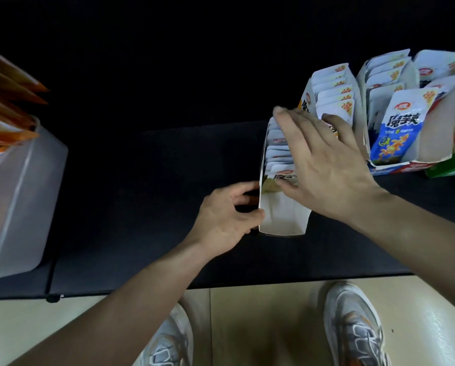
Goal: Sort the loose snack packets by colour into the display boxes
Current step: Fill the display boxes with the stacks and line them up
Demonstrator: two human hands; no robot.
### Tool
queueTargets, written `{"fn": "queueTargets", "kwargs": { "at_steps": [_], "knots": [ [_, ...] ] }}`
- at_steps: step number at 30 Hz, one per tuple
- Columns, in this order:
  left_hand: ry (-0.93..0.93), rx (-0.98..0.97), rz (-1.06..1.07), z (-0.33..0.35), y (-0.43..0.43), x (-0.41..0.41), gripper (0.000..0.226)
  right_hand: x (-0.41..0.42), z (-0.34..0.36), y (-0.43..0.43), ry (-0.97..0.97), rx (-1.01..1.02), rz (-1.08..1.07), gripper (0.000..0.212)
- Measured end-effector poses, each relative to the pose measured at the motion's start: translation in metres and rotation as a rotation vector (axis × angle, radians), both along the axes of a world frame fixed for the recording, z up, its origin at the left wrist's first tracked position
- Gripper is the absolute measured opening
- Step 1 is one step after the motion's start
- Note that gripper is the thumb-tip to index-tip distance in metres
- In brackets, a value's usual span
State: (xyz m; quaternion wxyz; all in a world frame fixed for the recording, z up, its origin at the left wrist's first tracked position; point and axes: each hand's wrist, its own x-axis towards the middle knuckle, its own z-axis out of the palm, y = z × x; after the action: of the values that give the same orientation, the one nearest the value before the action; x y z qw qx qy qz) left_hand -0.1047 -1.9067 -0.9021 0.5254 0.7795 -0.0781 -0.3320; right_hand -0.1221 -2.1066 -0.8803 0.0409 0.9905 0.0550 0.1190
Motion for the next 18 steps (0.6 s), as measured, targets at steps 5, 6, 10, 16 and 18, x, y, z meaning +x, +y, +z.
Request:
{"fn": "queueTargets", "kwargs": {
  "at_steps": [5, 6, 10, 16, 18],
  "knots": [
    [0.003, -0.005, -0.006, 0.0008, -0.0009, 0.0003, 0.051, -0.0011, -0.0033, 0.0007, 0.052, 0.017, 0.006, 0.092],
    [0.006, -0.007, 0.000, 0.0008, -0.0009, 0.0001, 0.051, -0.0006, -0.0037, 0.0013, 0.073, 0.021, -0.003, 0.096],
    [0.004, -0.008, 0.017, 0.0006, -0.0019, -0.0003, 0.050, 0.0052, -0.0014, -0.0006, 0.117, -0.001, -0.008, 0.102],
    [0.000, -0.021, 0.018, 0.0004, -0.0041, -0.0008, 0.044, 0.0017, -0.0044, 0.0060, 0.057, 0.054, -0.024, 0.097],
    [-0.001, -0.019, 0.018, 0.0004, -0.0043, -0.0006, 0.044, 0.0032, -0.0051, 0.0059, 0.066, 0.038, -0.014, 0.096]
  ]
}}
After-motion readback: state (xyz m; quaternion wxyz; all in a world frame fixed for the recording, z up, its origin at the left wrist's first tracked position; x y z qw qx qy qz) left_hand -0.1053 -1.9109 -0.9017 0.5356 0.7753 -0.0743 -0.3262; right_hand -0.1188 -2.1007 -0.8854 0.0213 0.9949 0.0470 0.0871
